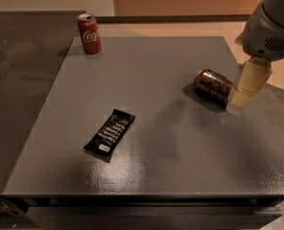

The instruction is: Pick orange can

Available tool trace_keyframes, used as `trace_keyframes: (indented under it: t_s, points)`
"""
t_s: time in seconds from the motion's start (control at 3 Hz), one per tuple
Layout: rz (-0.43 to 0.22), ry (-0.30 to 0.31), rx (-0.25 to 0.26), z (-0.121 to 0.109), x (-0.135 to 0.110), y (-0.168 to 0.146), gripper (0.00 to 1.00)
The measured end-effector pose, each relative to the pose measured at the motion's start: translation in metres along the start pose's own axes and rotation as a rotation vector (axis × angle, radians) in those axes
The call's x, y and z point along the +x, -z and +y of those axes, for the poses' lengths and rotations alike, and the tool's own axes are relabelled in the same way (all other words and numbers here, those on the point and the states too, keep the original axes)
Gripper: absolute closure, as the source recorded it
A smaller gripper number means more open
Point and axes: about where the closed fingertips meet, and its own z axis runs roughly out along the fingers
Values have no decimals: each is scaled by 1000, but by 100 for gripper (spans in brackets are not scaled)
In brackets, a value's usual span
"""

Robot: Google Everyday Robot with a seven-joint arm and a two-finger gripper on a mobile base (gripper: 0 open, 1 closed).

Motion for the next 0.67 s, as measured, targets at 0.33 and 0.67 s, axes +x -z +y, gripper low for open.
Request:
trace_keyframes:
  t_s: [0.33, 0.67]
  points:
    - [22, -80, -5, -19, -7, -25, 0]
    - [68, -194, 3, -39, -9, -47, 0]
